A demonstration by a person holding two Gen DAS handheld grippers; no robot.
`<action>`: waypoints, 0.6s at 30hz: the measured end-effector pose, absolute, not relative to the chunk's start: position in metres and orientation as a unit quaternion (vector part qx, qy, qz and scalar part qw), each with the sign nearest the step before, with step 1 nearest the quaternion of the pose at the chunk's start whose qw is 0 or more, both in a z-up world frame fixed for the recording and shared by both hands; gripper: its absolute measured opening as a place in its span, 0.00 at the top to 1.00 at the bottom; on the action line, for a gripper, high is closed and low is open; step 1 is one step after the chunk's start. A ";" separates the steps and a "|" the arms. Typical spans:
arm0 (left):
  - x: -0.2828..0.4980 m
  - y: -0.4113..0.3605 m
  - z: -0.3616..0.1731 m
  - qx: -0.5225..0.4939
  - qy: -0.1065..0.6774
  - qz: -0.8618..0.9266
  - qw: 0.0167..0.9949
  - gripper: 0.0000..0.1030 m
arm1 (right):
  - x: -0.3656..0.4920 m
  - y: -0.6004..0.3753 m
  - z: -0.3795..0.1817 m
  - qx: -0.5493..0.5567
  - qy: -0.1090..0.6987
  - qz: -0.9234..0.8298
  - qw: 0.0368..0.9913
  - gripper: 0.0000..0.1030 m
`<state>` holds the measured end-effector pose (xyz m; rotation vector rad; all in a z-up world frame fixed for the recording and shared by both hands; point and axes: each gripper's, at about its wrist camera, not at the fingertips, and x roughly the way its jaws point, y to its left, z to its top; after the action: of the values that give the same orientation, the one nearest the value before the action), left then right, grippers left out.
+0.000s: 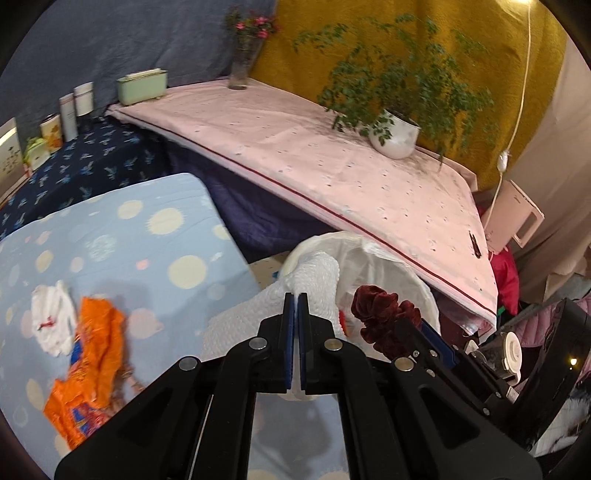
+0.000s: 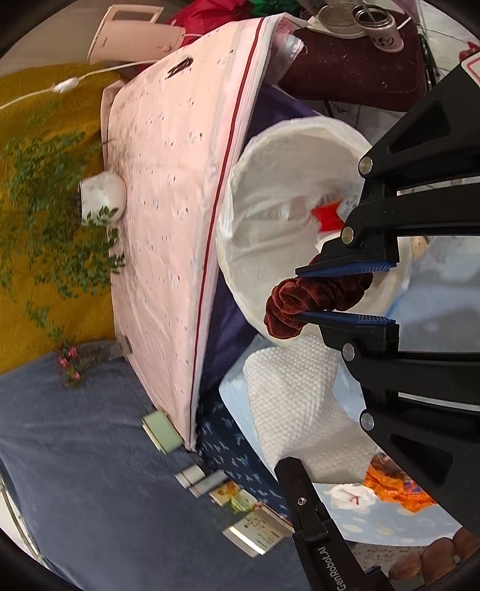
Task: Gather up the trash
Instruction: 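Carry the white cloth and dark red scrunchie with both tools over the bin, then open both tools to drop the cloth and scrunchie into the bin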
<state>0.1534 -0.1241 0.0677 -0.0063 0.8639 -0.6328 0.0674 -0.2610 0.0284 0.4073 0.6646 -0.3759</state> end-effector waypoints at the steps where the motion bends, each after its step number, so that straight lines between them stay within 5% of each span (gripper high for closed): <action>1: 0.155 -0.131 0.067 -0.002 0.412 -0.308 0.858 0.99 | 0.067 -0.268 0.027 0.200 0.322 -0.188 0.906 0.84; 13: 0.171 -0.197 0.045 0.015 0.428 -0.346 0.835 0.98 | 0.069 -0.306 0.007 0.220 0.323 -0.223 0.893 0.78; 18: 0.177 -0.197 0.036 0.017 0.438 -0.326 0.837 0.65 | 0.067 -0.310 0.005 0.217 0.320 -0.233 0.892 0.62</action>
<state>0.1766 -0.1975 0.0365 0.0369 0.9278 -0.6908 0.0665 -0.3097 0.0048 0.4511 0.6636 -0.4844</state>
